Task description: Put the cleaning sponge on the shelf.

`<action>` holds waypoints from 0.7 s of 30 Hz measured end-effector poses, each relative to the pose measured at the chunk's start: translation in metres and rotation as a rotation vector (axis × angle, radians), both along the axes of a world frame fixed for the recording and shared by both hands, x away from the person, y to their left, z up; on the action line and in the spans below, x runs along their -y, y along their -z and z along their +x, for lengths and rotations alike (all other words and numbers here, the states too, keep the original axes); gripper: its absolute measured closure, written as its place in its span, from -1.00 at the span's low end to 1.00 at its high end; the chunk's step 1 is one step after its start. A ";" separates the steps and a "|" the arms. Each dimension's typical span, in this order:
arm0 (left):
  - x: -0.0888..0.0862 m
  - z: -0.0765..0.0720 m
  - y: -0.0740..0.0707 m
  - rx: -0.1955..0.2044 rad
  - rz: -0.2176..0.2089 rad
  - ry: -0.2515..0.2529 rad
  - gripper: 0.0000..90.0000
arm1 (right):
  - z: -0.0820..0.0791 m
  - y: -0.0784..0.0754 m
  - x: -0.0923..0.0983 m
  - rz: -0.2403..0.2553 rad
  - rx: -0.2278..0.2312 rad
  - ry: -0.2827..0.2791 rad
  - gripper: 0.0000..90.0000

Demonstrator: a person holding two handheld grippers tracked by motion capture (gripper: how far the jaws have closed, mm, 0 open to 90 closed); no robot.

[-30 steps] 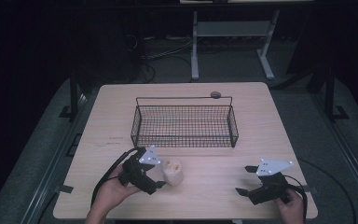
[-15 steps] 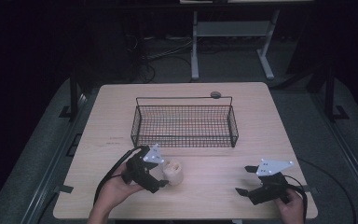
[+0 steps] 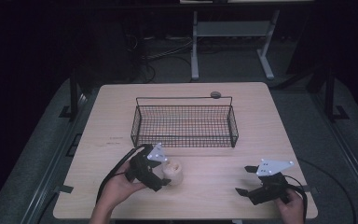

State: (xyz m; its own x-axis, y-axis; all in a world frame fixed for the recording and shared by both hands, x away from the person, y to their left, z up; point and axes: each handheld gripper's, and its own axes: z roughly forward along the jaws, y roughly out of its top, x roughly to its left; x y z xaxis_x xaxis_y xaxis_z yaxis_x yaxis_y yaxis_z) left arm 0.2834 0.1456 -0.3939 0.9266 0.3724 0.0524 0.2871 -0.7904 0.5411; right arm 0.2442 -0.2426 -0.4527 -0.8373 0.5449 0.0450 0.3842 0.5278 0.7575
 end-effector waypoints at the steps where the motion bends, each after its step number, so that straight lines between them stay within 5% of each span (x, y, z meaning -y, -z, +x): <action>1: 0.001 0.001 0.000 0.000 0.003 0.002 -0.63 | 0.000 0.000 0.000 0.000 0.001 -0.001 -0.70; 21: 0.008 0.006 0.004 -0.011 0.013 0.009 -0.63 | 0.000 0.000 0.000 0.004 0.001 -0.002 -0.70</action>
State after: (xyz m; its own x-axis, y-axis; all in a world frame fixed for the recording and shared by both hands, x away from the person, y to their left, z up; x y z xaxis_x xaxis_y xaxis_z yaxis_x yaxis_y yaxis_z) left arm 0.2897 0.1375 -0.3982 0.9306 0.3631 0.0467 0.2858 -0.8003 0.5271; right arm 0.2443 -0.2426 -0.4528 -0.8382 0.5433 0.0465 0.3826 0.5251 0.7602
